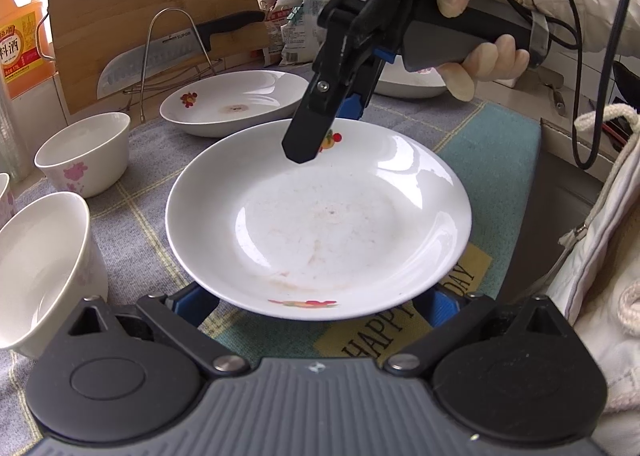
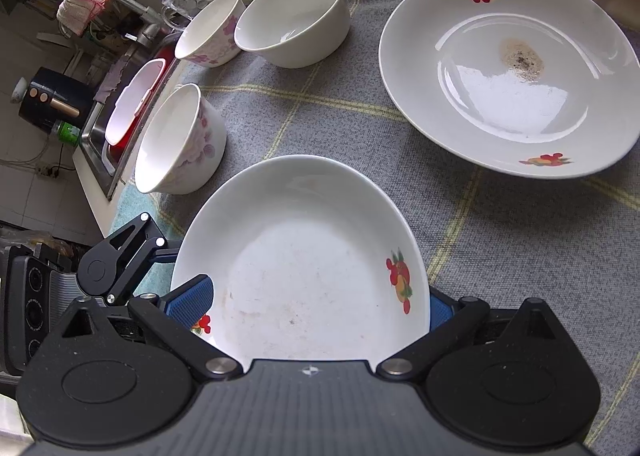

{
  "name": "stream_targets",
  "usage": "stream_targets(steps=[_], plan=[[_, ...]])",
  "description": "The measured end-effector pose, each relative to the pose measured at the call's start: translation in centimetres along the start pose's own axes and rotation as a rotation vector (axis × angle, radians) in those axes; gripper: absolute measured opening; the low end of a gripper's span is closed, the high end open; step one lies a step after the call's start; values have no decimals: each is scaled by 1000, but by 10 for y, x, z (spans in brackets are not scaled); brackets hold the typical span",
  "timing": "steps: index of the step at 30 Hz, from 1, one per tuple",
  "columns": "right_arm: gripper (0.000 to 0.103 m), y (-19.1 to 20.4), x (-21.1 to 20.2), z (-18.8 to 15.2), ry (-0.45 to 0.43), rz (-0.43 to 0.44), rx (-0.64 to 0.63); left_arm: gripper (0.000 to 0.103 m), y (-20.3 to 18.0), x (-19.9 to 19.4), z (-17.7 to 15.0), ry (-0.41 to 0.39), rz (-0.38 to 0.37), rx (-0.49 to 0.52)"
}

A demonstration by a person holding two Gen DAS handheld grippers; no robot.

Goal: Organize plates and bowls

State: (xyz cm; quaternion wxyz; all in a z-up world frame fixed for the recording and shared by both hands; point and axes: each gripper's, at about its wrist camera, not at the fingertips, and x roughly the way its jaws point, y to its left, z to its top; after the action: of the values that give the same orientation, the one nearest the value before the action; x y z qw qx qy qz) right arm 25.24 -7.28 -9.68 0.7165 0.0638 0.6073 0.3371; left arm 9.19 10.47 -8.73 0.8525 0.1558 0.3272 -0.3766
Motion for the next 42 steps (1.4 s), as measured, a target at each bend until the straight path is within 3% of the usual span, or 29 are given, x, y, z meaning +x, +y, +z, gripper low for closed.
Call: stream_targets(steps=[23, 42], plan=[[103, -25, -55, -8, -85, -14, -10, 101, -16, 19, 54, -17, -10, 40], [103, -88, -121, -36, -186, -51, 51, 101, -46, 70, 113, -29, -78, 117]])
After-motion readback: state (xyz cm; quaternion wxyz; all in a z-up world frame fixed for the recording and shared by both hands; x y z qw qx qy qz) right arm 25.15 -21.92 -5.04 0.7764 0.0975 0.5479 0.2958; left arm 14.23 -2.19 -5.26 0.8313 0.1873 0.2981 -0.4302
